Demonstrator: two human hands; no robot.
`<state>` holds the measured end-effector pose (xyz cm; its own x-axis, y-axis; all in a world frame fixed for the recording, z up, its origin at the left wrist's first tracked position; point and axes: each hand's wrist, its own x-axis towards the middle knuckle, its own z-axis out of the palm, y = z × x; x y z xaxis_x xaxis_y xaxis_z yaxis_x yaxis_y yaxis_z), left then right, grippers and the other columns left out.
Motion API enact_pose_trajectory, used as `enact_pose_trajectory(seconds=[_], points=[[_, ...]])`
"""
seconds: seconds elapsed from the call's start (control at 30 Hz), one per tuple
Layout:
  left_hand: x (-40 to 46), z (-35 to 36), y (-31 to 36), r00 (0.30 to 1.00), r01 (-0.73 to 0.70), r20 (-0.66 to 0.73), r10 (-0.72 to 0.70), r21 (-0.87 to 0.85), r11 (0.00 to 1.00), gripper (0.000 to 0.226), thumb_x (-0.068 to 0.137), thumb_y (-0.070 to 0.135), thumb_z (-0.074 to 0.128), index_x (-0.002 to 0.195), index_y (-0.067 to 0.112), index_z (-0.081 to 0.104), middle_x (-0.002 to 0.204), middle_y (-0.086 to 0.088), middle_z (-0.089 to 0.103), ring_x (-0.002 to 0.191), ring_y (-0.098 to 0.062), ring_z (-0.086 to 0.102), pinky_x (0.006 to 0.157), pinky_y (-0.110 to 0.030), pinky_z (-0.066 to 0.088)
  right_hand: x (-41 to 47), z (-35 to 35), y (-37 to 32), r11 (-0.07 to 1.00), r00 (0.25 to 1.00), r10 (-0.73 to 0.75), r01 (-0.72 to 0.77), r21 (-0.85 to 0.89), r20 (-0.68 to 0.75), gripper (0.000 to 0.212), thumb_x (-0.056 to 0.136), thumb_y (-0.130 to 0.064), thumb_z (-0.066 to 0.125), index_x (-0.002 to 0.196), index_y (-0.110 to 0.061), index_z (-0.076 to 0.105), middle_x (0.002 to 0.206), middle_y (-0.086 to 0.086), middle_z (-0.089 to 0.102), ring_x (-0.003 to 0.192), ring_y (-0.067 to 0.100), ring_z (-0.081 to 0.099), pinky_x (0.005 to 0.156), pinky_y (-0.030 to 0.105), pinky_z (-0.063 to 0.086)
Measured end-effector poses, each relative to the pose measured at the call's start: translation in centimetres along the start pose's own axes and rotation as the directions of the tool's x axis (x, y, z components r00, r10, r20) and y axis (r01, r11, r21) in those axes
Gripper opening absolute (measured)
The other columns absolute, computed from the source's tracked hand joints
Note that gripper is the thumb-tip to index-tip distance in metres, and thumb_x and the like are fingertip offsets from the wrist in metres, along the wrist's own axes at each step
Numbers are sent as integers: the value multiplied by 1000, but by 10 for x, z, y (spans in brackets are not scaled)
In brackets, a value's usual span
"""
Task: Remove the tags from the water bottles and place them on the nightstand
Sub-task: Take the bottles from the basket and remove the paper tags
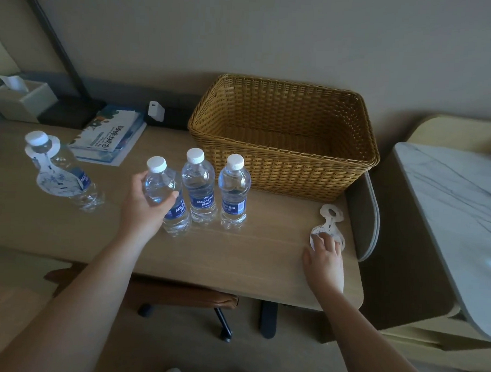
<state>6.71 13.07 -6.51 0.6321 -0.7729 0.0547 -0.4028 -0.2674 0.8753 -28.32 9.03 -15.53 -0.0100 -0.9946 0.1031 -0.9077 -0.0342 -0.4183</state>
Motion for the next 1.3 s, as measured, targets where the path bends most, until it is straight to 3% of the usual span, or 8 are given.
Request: enact_pose_trajectory(seconds=[0.3,0.43,0.6,0.77,0.9,1.07,1.17,1.3], points=[[-15,-17,-6,988,119,97,-117,-15,993,81,84,36,70,150,26,24,142,4,47,126,-15,50,97,-34,45,-33,12,-128,829,879,-476,463,313,-37,31,82,-9,66,112,-6,65,112,9,62,101,29,57,89,33,45],[-10,-57,-17,1000,5,-5,-4,91,996,42,87,30,68,126,22,56,124,4,60,111,-10,57,93,-27,45,-48,25,-202,715,817,-577,500,488,9,30,86,-14,59,116,-11,62,116,2,59,101,21,60,83,31,50],[18,-123,-42,984,-32,-173,42,59,998,14,89,21,66,102,17,67,97,9,68,90,0,62,69,-4,40,-55,56,-287,659,755,-649,494,566,97,31,89,-15,57,119,-12,60,115,1,58,93,13,61,81,27,49],[63,-178,-75,982,-40,-184,49,52,998,10,88,15,65,98,18,66,93,11,66,82,9,56,67,1,39,-42,85,-384,683,808,-579,408,606,109,33,88,-15,58,121,-16,60,110,1,57,92,10,57,81,25,47],[108,-205,-98,987,-40,-153,43,23,999,18,89,18,65,107,19,62,100,7,63,90,-4,60,72,-6,40,-21,101,-448,691,880,-468,310,653,78,37,89,-18,60,126,-15,55,117,2,52,104,13,54,82,21,40],[151,-206,-102,996,11,86,-7,-46,999,40,91,31,61,129,22,53,120,8,57,109,-9,55,88,-26,44,1,110,-486,682,928,-339,128,720,156,50,87,-23,62,134,-24,46,127,-6,50,115,8,49,91,24,41],[158,-203,-103,981,46,191,-18,-147,988,32,93,34,58,124,27,57,107,17,62,102,-5,61,76,-18,46,0,112,-490,647,924,-324,62,760,201,45,86,-23,62,129,-28,49,125,-8,57,114,9,54,94,29,48],[157,-199,-105,976,42,218,3,-198,979,31,89,38,63,119,30,57,104,16,63,95,-2,61,74,-20,50,-4,109,-485,619,932,-307,44,785,190,41,86,-20,65,124,-29,53,111,-15,63,98,-8,59,76,10,50]])
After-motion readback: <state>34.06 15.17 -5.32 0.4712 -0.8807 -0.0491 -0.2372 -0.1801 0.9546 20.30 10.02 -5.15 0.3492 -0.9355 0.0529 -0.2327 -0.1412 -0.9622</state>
